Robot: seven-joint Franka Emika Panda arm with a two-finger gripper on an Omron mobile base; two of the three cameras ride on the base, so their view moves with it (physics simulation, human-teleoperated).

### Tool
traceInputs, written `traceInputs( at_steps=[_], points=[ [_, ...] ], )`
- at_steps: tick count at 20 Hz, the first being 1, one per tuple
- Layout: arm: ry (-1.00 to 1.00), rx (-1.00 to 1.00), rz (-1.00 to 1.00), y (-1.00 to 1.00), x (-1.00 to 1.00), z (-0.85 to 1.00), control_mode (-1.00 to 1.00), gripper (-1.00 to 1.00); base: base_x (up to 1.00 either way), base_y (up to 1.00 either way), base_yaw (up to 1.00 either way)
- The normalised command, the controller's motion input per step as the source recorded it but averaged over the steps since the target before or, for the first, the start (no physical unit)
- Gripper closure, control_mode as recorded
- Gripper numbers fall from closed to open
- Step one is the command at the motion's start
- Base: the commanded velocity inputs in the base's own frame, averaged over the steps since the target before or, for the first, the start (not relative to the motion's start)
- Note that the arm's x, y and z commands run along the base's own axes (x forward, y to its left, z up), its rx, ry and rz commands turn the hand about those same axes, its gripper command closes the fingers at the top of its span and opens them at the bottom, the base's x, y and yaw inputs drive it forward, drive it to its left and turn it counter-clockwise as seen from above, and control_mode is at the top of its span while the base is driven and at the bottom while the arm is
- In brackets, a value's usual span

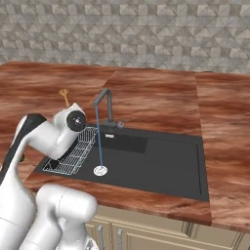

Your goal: Turn on the sink faucet. Then move the broccoli from the counter to the sink. Turn off the sink. Move the vegetable from the sink to the pot next to the stove. Finally move the pot to the front right burner.

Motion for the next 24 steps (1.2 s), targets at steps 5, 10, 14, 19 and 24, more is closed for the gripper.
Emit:
traceInputs(
  at_steps=[5, 10, 14, 19, 24],
  points=[
    [0.2, -0.13, -0.07, 0.83, 0.0, -0.17, -1.0, -1.0, 0.0, 0.0, 0.0],
    [0.14, 0.0, -0.09, 0.78, 0.0, -0.24, -1.0, -1.0, 0.0, 0.0, 0.0],
    [0.12, -0.01, -0.14, 0.5, 0.0, -0.15, -1.0, -1.0, 0.0, 0.0, 0.0],
    [0.16, 0.0, -0.33, 0.25, -0.11, -0.31, -1.0, -1.0, 0.0, 0.0, 0.0],
    [0.21, 0.0, -0.36, 0.43, -0.02, -0.3, -1.0, -1.0, 0.0, 0.0, 0.0]
  ],
)
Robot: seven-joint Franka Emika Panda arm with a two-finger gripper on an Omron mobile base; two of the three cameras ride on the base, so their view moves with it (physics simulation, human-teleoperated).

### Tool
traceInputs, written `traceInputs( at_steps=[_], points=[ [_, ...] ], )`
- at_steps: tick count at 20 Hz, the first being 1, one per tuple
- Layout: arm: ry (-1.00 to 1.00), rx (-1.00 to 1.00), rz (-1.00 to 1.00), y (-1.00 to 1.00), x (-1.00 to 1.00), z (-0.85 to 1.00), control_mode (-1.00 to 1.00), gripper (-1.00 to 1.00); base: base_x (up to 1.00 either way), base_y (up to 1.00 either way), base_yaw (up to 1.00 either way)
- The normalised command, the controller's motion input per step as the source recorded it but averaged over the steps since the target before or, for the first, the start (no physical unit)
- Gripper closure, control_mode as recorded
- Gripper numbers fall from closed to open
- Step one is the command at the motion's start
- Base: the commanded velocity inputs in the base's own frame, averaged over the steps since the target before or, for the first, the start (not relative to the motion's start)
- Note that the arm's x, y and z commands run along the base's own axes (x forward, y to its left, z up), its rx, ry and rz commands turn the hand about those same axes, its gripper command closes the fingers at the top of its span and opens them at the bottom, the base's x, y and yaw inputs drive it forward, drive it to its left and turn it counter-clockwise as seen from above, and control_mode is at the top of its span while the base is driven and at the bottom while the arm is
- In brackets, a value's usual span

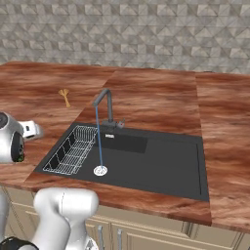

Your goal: Turn on the sink faucet. Then move the broccoli from the counter to the sink. Turn off the sink. Move the vegetable from the sink to the pot next to the stove. Finally move the pot to the front right burner.

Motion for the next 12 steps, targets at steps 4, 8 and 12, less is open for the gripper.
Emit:
traceInputs(
  at_steps=[4, 8, 12],
  points=[
    [0.24, 0.0, -0.32, 0.47, 0.0, -0.13, -1.0, -1.0, 0.0, 0.0, 0.0],
    [0.21, 0.0, -0.19, 0.36, 0.0, -0.02, -1.0, -1.0, 0.0, 0.0, 0.0],
    [0.16, 0.0, 0.0, 0.12, 0.0, -0.18, -1.0, -1.0, 0.0, 0.0, 0.0]
  ],
)
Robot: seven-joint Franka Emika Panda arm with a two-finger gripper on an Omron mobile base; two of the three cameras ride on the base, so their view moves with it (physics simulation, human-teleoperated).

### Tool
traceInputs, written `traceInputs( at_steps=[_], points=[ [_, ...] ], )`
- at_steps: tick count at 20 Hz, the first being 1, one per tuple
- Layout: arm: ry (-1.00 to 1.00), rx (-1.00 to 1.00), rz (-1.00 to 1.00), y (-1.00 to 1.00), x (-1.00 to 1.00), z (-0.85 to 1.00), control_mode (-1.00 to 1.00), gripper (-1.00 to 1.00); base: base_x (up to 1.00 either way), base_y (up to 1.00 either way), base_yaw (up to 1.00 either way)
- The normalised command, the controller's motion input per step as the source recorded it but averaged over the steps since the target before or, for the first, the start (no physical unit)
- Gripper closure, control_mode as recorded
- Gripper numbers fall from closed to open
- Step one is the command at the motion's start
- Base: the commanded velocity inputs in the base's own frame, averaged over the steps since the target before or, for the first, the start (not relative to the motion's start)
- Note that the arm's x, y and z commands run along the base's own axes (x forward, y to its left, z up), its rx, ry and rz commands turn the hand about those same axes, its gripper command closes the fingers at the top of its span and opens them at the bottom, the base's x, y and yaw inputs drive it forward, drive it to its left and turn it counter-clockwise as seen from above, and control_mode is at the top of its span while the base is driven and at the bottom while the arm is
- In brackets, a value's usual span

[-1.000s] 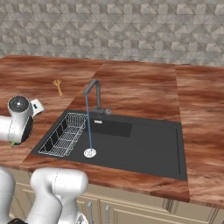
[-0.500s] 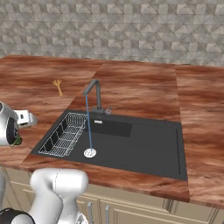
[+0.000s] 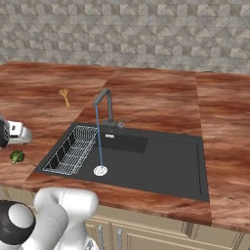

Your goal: Turn on the sink faucet. Then move the broccoli from the counter to the sink. Turn off the sink. Move the vegetable from the sink to the pot next to the stove. Finally move the pot to the front right burner.

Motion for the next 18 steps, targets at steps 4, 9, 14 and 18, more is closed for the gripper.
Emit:
traceInputs(
  at_steps=[4, 9, 14, 18],
  points=[
    [0.07, -0.01, 0.0, 0.14, 0.0, -0.34, -1.0, -1.0, 0.0, 0.0, 0.0],
    [0.06, -0.01, 0.0, 0.25, 0.0, -0.41, -1.0, -1.0, 0.0, 0.0, 0.0],
    [0.05, -0.01, 0.0, 0.18, 0.12, -0.32, -1.0, -1.0, 0.0, 0.0, 0.0],
    [0.02, -0.02, 0.02, 0.09, 0.2, -0.32, -1.0, -1.0, 0.0, 0.0, 0.0]
  ],
)
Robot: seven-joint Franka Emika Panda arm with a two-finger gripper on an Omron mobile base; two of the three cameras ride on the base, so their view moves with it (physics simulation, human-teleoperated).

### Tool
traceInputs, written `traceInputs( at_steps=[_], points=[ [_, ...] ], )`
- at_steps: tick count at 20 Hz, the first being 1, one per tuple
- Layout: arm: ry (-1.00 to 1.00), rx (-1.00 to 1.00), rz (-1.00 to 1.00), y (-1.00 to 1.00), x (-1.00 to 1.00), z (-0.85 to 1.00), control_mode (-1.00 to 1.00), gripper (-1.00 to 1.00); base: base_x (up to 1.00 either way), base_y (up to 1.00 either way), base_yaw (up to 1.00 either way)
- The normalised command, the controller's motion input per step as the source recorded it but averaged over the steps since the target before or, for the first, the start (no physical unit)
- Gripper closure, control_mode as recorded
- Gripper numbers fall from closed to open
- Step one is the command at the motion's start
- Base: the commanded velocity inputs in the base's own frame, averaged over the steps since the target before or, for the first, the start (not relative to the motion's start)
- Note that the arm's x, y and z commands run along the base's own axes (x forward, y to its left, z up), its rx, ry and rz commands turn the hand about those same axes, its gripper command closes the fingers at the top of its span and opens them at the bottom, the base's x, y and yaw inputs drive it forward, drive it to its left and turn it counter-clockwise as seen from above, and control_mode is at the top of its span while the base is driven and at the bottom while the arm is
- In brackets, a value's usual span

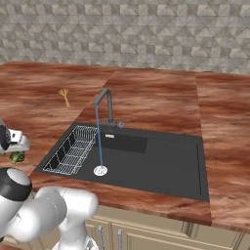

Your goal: Turn on the sink faucet. Then move the broccoli from the counter to the sink. Turn off the sink. Move the vegetable from the sink to the pot next to the stove. Finally move the pot to the front right burner.

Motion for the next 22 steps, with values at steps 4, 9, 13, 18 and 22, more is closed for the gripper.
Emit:
traceInputs(
  at_steps=[4, 9, 13, 18, 22],
  points=[
    [0.03, -0.03, 0.02, 0.11, 0.23, -0.27, -1.0, -1.0, 0.0, 0.0, 0.0],
    [0.06, -0.04, 0.02, 0.27, 0.18, -0.23, -1.0, -1.0, 0.0, 0.0, 0.0],
    [0.08, -0.03, 0.02, 0.32, 0.16, -0.19, -1.0, -1.0, 0.0, 0.0, 0.0],
    [0.08, -0.01, 0.01, 0.2, 0.23, -0.12, -1.0, -1.0, 0.0, 0.0, 0.0],
    [0.04, 0.0, 0.0, 0.07, 0.28, -0.06, -1.0, -1.0, 0.0, 0.0, 0.0]
  ],
)
